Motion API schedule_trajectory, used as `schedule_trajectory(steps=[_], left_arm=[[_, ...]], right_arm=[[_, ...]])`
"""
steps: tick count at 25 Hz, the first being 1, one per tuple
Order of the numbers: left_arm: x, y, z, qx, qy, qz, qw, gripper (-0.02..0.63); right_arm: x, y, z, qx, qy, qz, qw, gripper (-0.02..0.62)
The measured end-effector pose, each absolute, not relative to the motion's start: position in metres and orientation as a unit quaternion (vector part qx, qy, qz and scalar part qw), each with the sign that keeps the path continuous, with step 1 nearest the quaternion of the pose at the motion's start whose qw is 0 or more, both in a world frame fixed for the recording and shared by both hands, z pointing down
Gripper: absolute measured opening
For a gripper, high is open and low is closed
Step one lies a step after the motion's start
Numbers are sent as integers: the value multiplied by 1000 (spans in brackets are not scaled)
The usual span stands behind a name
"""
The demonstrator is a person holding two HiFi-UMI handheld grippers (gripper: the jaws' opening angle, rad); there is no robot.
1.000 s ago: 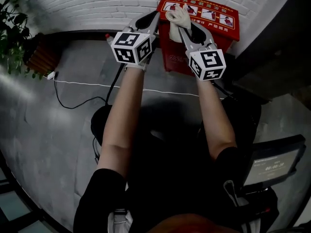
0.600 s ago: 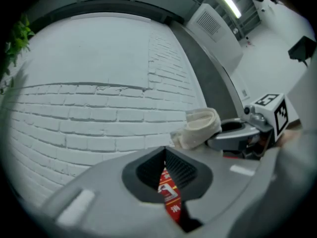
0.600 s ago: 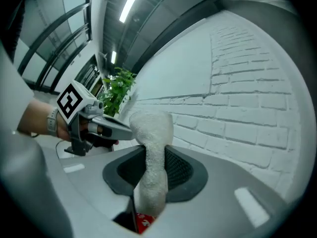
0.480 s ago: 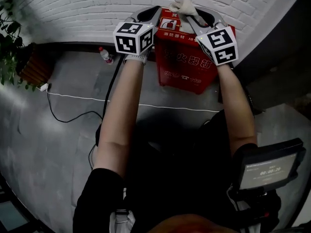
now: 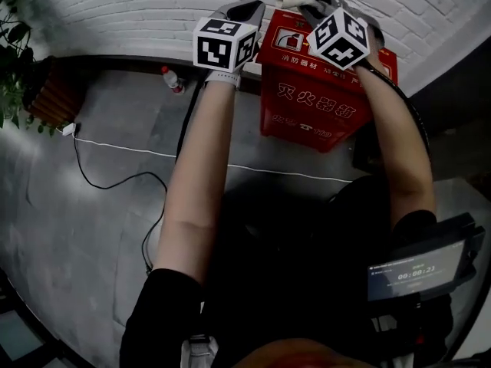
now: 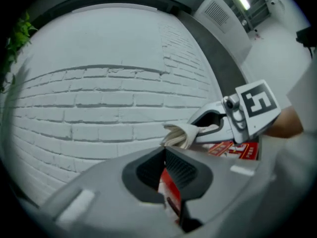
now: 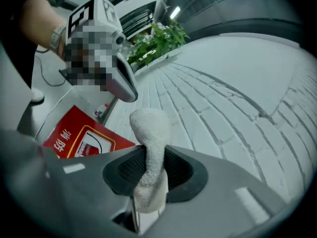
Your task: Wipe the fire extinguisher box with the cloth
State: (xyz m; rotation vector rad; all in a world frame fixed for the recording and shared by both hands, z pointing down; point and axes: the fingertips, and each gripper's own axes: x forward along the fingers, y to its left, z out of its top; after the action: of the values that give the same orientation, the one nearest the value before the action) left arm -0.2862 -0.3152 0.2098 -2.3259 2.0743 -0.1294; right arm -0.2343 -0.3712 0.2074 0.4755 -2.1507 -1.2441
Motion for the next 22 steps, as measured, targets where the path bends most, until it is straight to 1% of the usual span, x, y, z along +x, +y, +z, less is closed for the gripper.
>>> schedule_trajectory(steps=[2, 5, 9, 13, 17, 22], left_arm=[[-292, -320, 222, -741, 669, -56, 7, 0], [-297, -323, 232, -741, 669, -60, -6, 0], [-294, -333, 251, -746, 661, -76, -20, 0], [-287, -339, 259, -750, 655, -96, -16, 0], [-286, -339, 256, -749, 656, -91, -16, 0], [-278, -335, 244, -752, 653, -85, -12, 0]], right_arm=[[-247, -379, 225, 168, -775, -510, 334, 98], [-261, -382, 242, 153, -731, -556, 365, 98], [-269, -387, 275, 117, -692, -582, 410, 95], [-266, -391, 301, 65, -638, -617, 456, 94], [-262, -391, 310, 24, -614, -629, 475, 91], [-251, -390, 310, 8, -615, -616, 492, 89]])
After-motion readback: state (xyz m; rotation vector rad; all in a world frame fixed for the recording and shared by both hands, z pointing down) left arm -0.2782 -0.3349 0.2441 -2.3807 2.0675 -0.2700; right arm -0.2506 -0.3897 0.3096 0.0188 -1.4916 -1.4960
